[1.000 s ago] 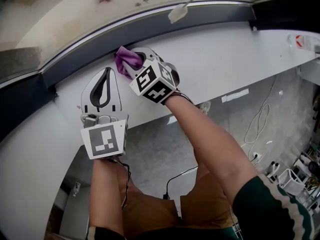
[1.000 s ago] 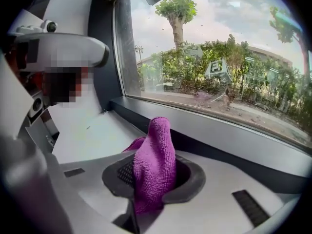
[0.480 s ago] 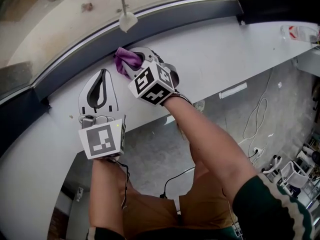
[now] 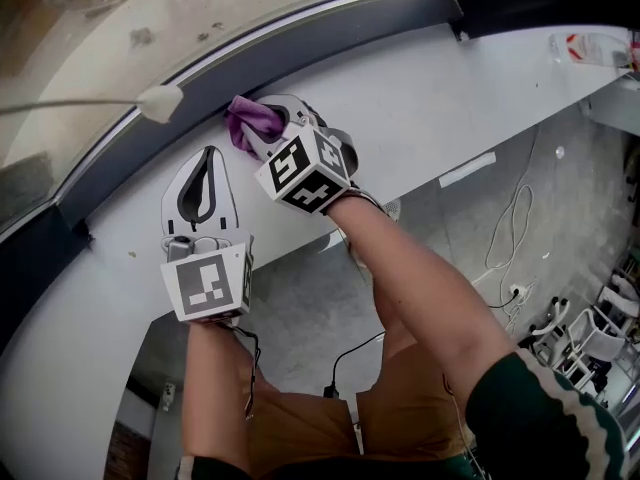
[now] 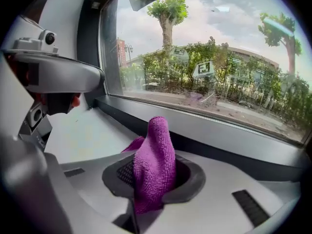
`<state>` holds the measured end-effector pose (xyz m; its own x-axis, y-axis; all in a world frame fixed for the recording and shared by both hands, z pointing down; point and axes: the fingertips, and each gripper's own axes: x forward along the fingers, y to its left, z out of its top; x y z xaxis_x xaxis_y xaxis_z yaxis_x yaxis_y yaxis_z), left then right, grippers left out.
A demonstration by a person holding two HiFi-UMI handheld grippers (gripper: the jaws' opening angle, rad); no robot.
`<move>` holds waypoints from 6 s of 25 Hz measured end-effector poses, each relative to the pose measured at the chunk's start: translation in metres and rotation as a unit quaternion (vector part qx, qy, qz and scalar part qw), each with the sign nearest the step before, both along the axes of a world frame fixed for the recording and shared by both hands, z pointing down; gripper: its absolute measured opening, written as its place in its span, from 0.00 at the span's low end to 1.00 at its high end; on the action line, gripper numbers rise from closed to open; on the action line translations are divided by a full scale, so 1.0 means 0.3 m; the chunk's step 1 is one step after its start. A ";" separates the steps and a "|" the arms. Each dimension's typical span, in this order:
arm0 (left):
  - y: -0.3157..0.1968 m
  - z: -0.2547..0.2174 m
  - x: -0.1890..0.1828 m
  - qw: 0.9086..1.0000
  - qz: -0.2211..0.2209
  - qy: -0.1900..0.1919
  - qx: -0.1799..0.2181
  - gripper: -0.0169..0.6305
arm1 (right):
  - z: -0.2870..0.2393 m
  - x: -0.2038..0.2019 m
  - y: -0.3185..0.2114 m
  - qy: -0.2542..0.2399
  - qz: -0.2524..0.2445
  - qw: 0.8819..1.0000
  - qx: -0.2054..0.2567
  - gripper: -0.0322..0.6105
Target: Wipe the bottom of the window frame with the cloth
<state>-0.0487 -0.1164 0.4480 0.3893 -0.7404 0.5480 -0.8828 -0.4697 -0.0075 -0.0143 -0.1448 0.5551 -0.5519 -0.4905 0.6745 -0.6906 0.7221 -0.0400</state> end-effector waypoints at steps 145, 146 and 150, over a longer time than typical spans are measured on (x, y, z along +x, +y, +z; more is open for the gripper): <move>0.340 0.187 1.446 0.959 0.277 0.022 -0.051 0.04 | 0.005 1.460 0.471 0.095 0.169 0.980 0.052 0.20; 0.345 0.189 1.445 0.959 0.277 0.020 -0.051 0.04 | 0.004 1.461 0.477 0.094 0.171 0.979 0.054 0.20; 0.357 0.199 1.422 0.962 0.266 0.016 -0.057 0.04 | 0.012 1.479 0.485 0.073 0.189 0.978 0.041 0.20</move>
